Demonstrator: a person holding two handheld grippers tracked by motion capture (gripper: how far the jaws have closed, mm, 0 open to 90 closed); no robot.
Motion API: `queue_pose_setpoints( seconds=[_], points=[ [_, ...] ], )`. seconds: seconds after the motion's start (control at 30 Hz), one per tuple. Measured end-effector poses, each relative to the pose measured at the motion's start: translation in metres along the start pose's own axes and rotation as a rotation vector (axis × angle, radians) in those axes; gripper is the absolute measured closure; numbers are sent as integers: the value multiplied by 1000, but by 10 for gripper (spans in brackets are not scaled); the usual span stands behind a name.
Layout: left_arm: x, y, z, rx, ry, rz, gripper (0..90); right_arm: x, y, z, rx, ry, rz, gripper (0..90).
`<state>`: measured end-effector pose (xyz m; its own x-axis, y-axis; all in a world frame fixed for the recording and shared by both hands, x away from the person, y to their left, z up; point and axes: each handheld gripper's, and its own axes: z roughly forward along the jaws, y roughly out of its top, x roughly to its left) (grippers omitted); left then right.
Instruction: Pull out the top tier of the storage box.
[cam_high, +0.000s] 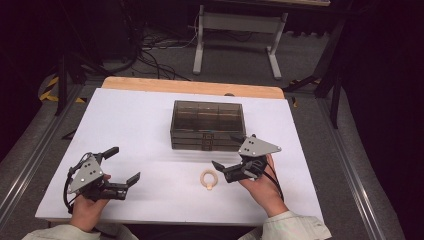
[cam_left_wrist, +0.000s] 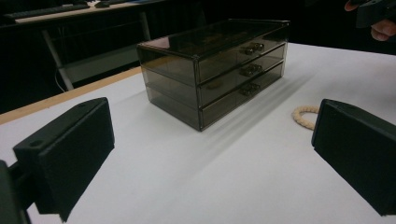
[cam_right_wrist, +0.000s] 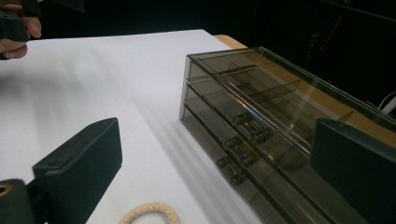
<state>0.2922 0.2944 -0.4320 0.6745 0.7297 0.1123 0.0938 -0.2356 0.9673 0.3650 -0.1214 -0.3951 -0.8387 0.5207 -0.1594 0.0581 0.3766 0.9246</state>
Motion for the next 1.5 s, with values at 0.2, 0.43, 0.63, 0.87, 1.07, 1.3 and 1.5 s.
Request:
queue_pose_setpoints(
  seconds=[0.2,0.43,0.63,0.87,1.07,1.3,1.5],
  points=[
    [0,0,0,1,-1,6,3,2,4,9,2,12,-19,33],
    [0,0,0,0,0,4,3,3,5,19,4,19,-24,32],
    [0,0,0,1,-1,5,2,5,9,19,21,8,-64,63],
    [-1,0,-1,1,1,0,3,14,15,15,81,-82,-201,174],
    [-1,0,0,3,1,0,3,24,18,13,130,-165,-330,225],
    [-1,0,0,2,0,4,3,30,20,14,197,-264,-439,264],
    [-1,1,0,2,0,4,3,35,18,19,245,-344,-540,310]
  ],
)
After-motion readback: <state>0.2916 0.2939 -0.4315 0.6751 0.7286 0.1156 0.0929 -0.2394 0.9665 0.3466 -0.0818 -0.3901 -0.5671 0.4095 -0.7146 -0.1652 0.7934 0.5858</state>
